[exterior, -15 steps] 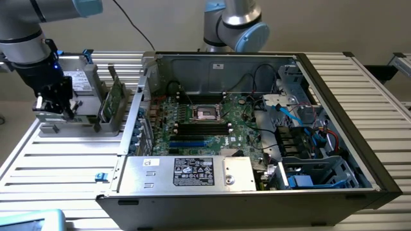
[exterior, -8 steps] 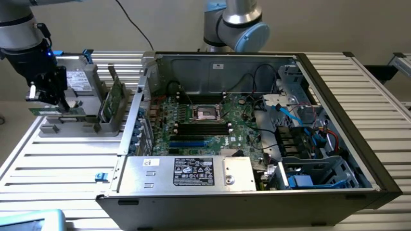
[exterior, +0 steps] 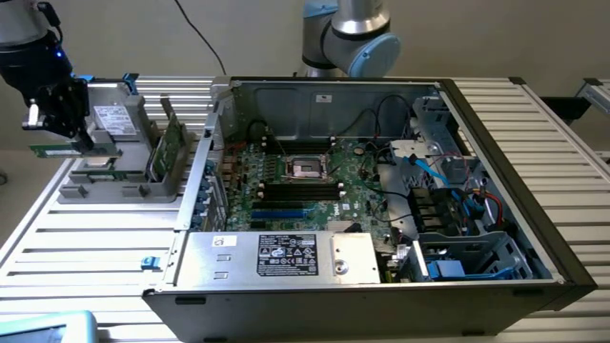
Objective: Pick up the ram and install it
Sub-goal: 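Pick up the ram and move it above insertion slot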
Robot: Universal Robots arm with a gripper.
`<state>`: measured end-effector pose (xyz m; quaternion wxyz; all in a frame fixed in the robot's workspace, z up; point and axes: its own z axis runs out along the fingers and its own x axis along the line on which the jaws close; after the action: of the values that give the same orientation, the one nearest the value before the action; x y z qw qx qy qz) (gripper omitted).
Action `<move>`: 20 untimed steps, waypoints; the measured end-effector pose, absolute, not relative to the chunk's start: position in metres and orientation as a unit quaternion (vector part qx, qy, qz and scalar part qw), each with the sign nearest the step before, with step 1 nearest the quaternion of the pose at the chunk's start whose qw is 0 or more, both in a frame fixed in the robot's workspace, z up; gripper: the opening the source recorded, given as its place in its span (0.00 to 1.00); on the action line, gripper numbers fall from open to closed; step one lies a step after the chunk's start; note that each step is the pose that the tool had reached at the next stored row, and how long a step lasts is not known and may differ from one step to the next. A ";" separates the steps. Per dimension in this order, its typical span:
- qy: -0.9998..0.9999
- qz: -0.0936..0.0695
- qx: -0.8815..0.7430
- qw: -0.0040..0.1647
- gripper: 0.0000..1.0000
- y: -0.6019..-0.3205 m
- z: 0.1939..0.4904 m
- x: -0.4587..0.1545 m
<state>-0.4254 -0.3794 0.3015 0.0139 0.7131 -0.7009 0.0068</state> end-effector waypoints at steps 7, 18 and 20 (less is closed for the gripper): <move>-0.700 0.005 0.714 0.011 0.13 -0.384 0.333 -0.417; -0.699 -0.002 0.715 0.004 0.13 -0.393 0.370 -0.392; -0.699 -0.003 0.715 0.004 0.13 -0.393 0.375 -0.386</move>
<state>-0.3864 -0.3930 0.3747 0.0042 0.7153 -0.6988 -0.0026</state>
